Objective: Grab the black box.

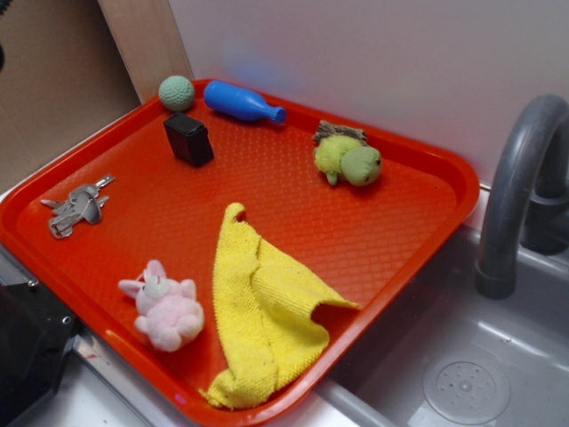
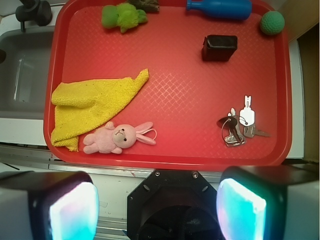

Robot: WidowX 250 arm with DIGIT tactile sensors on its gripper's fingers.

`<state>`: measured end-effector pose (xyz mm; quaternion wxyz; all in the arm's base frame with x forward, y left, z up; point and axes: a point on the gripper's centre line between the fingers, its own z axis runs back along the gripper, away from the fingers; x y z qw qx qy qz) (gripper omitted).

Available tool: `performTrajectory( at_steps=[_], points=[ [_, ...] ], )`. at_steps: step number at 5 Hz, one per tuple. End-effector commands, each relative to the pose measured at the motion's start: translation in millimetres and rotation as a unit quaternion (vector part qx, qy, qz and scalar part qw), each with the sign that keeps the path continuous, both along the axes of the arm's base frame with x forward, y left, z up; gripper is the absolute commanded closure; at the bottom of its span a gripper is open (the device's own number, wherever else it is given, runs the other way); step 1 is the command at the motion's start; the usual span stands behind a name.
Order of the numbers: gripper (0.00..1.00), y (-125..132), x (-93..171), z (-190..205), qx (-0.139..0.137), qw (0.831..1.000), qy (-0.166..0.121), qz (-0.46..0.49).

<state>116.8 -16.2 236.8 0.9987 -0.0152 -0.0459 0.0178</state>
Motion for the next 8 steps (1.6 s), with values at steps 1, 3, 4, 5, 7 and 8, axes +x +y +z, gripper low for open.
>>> performTrajectory(
  at_steps=[1,3,4,5,7,8],
  points=[
    [0.0,0,0,0,0.0,1.0,0.0,0.0],
    [0.0,52,63,-49,0.026,0.996,0.035,0.074],
    [0.0,67,97,-64,0.031,0.982,0.02,0.184],
    [0.0,74,129,-72,0.036,0.951,-0.028,0.307],
    [0.0,103,151,-93,-0.028,0.841,-0.087,0.533],
    [0.0,123,145,-123,-0.086,0.76,-0.131,0.631]
  ],
)
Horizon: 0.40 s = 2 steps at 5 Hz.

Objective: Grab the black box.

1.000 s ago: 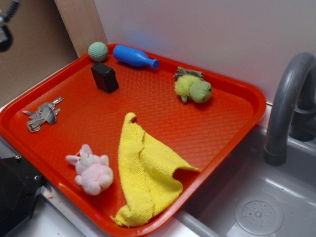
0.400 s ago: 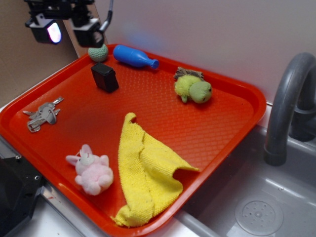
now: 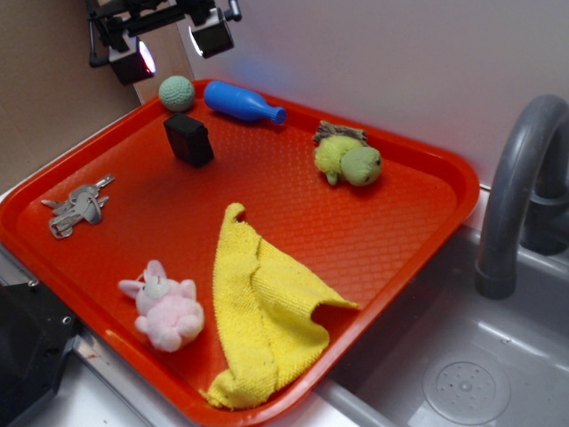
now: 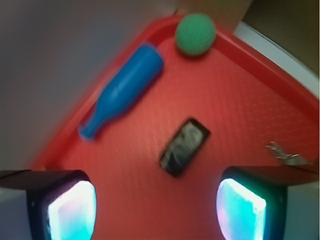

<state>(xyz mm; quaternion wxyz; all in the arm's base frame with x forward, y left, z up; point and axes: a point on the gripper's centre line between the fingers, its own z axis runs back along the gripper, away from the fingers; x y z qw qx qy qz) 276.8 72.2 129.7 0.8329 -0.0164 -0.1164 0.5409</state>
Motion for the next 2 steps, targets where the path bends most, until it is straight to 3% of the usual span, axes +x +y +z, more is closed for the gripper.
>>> performTrajectory(
  at_steps=[1,2],
  points=[
    [0.0,42,-26,-50,-0.055,0.978,-0.054,0.196],
    [0.0,40,-19,-75,-0.054,0.976,-0.028,0.211]
  ],
)
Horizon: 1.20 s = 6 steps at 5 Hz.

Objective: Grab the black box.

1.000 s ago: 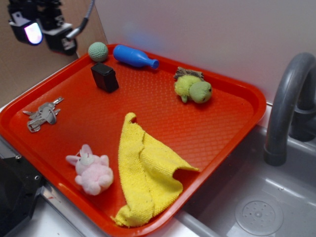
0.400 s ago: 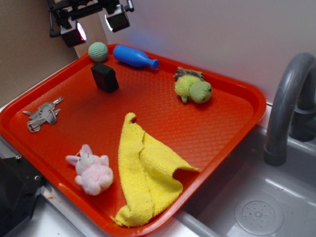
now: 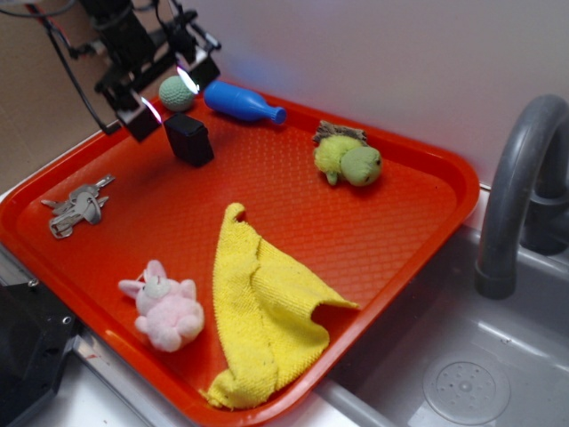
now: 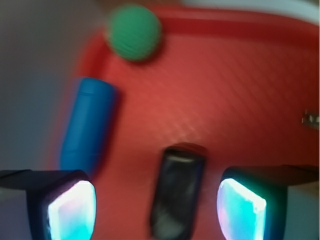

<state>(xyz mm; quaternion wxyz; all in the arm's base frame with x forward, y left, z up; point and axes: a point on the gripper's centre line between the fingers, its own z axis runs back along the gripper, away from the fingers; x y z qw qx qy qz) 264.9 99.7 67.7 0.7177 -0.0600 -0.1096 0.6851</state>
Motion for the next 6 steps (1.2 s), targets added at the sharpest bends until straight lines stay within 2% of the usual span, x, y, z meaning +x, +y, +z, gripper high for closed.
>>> performTrajectory(
  at_steps=[1,2,3,4,5,6],
  points=[
    [0.0,0,6,-26,-0.008,0.998,0.046,0.036],
    [1.0,-12,4,-24,0.004,0.997,0.072,0.023],
    [1.0,-11,1,-11,0.004,0.997,0.072,0.001],
    [1.0,-6,7,22,0.009,0.99,0.091,-0.11],
    [1.0,-7,16,72,0.011,0.966,0.113,-0.233],
    [1.0,-34,0,121,0.045,0.936,0.029,-0.349]
  ],
)
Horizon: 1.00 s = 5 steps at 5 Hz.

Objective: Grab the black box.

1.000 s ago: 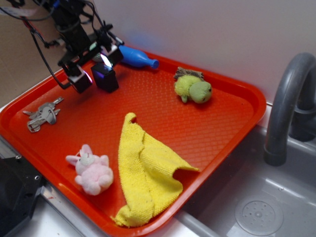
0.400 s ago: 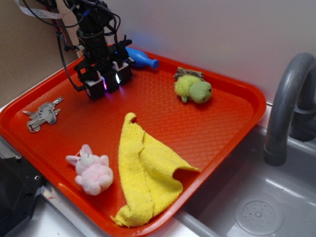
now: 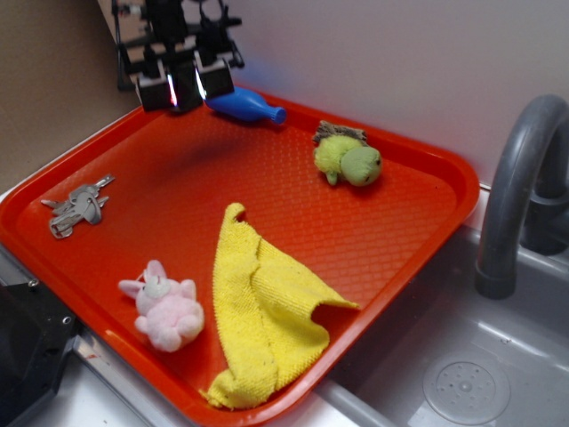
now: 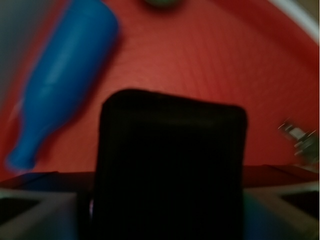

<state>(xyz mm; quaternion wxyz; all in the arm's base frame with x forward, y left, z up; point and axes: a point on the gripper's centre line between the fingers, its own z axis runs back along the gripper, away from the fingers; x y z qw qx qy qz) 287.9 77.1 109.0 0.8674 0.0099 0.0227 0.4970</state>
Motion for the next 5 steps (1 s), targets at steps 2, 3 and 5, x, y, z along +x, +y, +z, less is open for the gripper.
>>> performTrajectory(
  at_steps=[2,3,5],
  points=[
    [1.0,-67,-61,100,0.06,0.917,-0.133,-0.371],
    [1.0,-56,-68,97,-0.002,0.869,-0.132,-0.477],
    [1.0,-45,-54,83,-0.054,0.747,-0.121,-0.652]
  ],
)
